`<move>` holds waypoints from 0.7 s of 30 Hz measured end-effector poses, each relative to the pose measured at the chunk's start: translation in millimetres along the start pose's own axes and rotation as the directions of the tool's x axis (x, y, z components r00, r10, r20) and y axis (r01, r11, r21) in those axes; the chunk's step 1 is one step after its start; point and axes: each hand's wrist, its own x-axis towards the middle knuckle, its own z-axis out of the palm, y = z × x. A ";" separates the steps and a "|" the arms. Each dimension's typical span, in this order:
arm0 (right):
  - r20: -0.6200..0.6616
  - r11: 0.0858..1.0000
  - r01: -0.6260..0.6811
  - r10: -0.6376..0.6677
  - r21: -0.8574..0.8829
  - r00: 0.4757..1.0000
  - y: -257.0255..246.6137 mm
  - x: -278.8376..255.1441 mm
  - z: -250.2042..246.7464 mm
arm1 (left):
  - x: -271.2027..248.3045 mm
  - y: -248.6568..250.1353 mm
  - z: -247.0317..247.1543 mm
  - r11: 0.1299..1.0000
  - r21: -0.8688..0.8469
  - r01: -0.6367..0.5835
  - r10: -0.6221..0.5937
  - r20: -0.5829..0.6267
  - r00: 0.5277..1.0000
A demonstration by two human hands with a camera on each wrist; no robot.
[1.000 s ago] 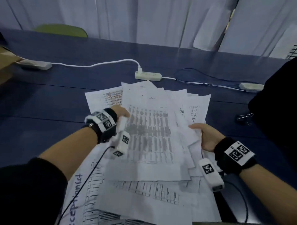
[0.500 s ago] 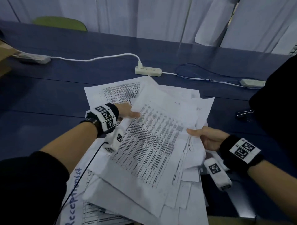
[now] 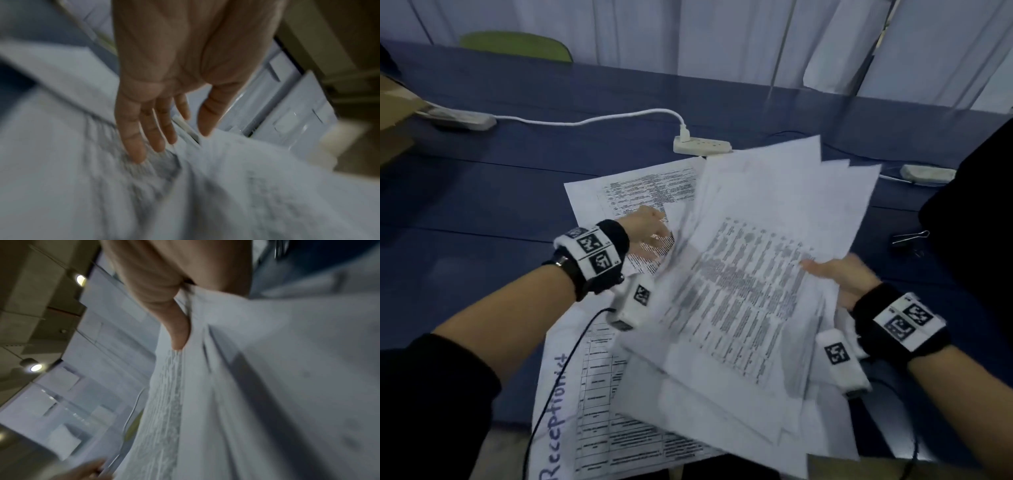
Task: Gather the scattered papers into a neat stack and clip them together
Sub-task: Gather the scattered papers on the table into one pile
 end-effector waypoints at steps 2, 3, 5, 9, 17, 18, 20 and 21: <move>-0.052 0.996 0.085 -0.086 -0.009 0.995 -11.0 6.5 -24.4 | -0.7 -7.2 -12.0 0.924 0.374 -0.078 0.063 0.050 0.997; -0.107 0.992 0.111 -0.117 -0.062 0.987 -14.5 11.7 -36.6 | -4.7 -8.4 -14.2 0.822 0.560 -0.107 0.055 0.109 0.992; -0.224 0.972 0.093 -0.141 -0.216 0.964 -18.4 23.7 -56.5 | -14.0 -14.5 -9.2 0.561 0.809 -0.175 -0.013 0.221 0.975; -0.360 0.883 -0.072 -0.113 -0.464 0.926 -25.2 27.5 -60.3 | -26.3 -27.1 16.5 0.371 0.904 -0.212 0.031 0.216 0.976; -0.320 0.829 -0.212 0.042 -0.518 0.946 -24.3 31.3 -45.6 | -16.7 -20.7 40.5 0.796 0.599 -0.083 0.055 0.065 0.996; -0.298 0.858 -0.208 0.068 -0.470 0.952 -24.3 32.2 -46.3 | -17.0 -17.8 40.9 0.820 0.568 -0.075 0.059 0.046 0.997; -0.263 0.908 -0.231 0.141 -0.350 0.954 -26.7 25.4 -45.1 | -9.8 -14.1 37.8 0.878 0.474 -0.059 0.081 -0.027 0.996; -0.265 0.922 -0.242 0.162 -0.302 0.951 -27.4 20.9 -45.0 | -7.0 -12.4 34.3 0.917 0.397 -0.043 0.074 -0.063 0.995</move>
